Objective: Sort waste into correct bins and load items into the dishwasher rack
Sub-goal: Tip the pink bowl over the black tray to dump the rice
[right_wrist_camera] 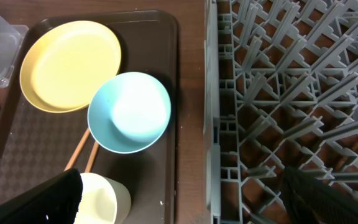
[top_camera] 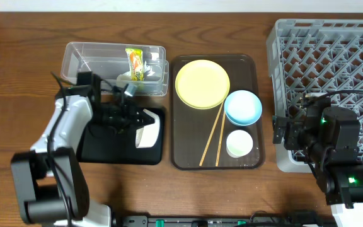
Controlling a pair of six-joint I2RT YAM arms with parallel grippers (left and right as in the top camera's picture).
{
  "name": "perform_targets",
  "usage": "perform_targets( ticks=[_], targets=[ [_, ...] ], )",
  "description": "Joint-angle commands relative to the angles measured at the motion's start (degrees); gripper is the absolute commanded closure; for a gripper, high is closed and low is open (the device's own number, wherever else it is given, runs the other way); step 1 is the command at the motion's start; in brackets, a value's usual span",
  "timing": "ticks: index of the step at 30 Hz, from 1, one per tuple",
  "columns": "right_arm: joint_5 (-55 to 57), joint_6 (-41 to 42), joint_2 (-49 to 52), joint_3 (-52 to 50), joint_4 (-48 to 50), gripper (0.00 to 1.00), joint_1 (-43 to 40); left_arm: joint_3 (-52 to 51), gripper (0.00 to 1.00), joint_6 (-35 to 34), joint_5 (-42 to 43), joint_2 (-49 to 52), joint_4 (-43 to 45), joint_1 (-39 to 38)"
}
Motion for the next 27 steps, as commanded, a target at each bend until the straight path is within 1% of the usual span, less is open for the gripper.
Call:
perform_targets(
  ticks=[1, 5, 10, 16, 21, 24, 27],
  targets=[
    [-0.2, -0.1, 0.0, 1.0, -0.2, 0.01, -0.8, -0.3, 0.94, 2.0, 13.7, 3.4, -0.2, 3.1],
    [-0.2, -0.1, 0.0, 1.0, -0.4, 0.01, -0.8, -0.3, 0.94, 0.7, 21.6, 7.1, -0.2, 6.0],
    [-0.2, -0.1, 0.0, 1.0, -0.5, 0.01, -0.8, -0.3, 0.94, -3.9, 27.4, 9.6, -0.2, 8.0],
    [-0.2, -0.2, 0.0, 1.0, -0.5, 0.01, -0.8, -0.3, 0.94, -14.8, 27.4, 9.6, -0.2, 9.2],
    [-0.2, -0.1, 0.0, 1.0, -0.5, 0.01, -0.8, -0.3, 0.94, -25.1, 27.4, 9.6, -0.2, 9.3],
    [-0.2, -0.2, 0.0, 1.0, -0.5, 0.01, -0.8, -0.3, 0.94, -29.6, 27.4, 9.6, -0.2, 9.3],
    [-0.2, -0.2, 0.0, 1.0, -0.5, 0.01, -0.8, -0.3, 0.94, -32.1, 27.4, 9.6, -0.2, 9.4]
  ],
)
